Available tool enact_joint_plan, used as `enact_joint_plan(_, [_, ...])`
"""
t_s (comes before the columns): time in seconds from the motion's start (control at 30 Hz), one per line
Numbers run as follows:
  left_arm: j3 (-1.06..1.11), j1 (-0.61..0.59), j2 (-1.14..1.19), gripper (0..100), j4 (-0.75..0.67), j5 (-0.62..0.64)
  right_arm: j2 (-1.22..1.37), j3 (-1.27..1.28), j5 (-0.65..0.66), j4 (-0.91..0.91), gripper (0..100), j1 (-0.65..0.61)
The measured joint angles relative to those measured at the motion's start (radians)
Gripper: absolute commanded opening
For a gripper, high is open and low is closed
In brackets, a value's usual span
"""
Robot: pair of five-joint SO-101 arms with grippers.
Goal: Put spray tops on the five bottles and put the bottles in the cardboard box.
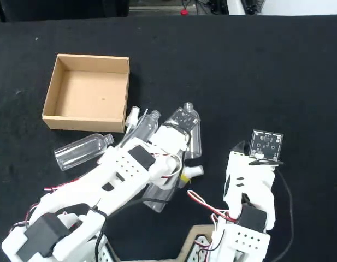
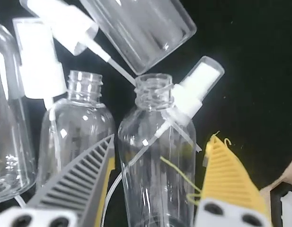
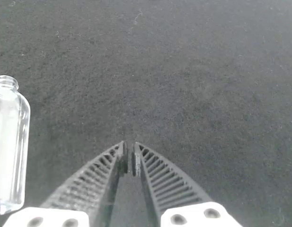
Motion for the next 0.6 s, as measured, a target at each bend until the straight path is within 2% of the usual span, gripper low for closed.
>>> enact_joint_plan(0.2, [0.000,0.002,0.000,29,0.000,0.000,0.000,0.000,0.000,0.000,2.9,0.000])
enact_joint_plan(0.43, [0.000,0.003,0.000,18,0.025,0.002,0.000,0.000,0.000,0.000,2.9,0.000])
enact_joint_plan(0.6, [0.000,0.011,0.000,16,0.060,0.000,0.000,0.000,0.000,0.000,2.9,0.000])
